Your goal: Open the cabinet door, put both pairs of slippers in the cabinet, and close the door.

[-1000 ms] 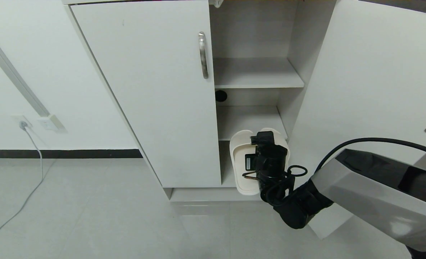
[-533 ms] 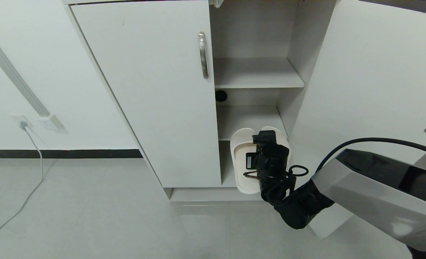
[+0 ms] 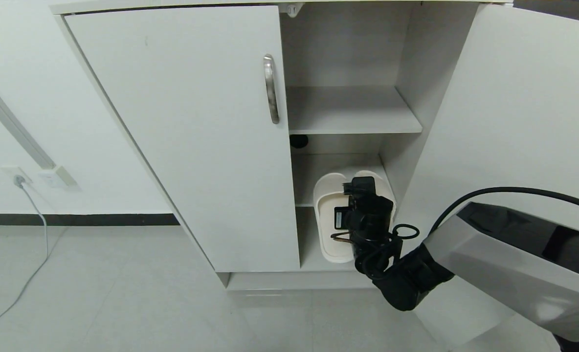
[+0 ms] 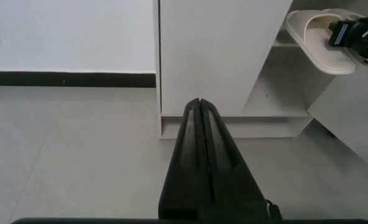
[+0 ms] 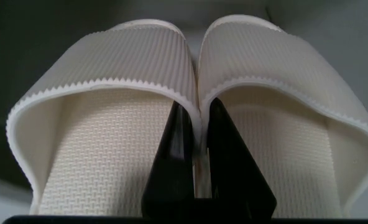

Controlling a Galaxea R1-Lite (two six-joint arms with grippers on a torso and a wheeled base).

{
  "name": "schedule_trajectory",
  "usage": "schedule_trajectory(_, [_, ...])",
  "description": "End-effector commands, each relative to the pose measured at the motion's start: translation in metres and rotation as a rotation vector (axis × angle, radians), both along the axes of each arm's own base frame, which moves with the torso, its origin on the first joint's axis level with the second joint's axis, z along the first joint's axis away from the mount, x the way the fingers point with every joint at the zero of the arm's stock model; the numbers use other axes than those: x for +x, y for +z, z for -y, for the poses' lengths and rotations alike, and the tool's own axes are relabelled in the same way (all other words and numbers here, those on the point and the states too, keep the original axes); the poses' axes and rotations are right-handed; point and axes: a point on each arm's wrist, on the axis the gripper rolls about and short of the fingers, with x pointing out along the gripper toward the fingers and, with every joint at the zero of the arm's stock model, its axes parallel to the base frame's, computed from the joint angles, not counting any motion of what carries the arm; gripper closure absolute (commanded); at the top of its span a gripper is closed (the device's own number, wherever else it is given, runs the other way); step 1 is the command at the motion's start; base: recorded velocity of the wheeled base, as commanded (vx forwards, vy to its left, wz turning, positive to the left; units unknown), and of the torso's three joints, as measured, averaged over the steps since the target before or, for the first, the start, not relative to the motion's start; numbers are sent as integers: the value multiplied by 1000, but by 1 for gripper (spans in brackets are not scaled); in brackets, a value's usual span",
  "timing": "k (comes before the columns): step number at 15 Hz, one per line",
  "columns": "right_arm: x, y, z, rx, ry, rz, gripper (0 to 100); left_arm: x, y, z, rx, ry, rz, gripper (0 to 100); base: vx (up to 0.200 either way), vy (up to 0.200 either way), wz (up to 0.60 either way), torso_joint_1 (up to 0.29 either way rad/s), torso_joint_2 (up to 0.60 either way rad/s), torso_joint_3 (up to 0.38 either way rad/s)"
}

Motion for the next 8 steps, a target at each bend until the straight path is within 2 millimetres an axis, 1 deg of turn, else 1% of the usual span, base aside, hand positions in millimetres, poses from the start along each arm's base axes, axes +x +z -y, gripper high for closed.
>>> schedule_trajectory(1, [0,-2,0,-4,0,-4,100,0,0,0,0,0,-1,100,200,0,0,2,2,2])
schedule_trajectory(3, [3,-9,1,-10,2,-13,100,0,0,0,0,0,-1,100,200,0,0,2,2,0])
schedule_trajectory(6, [7,-21,2,-24,3,-33,100,0,0,0,-3,2,-1,100,0,0,0,0,0,0])
schedule_trajectory(8, [11,-27,4,-34,48,-43,100,0,0,0,-5,3,-1,100,0,0,0,0,0,0])
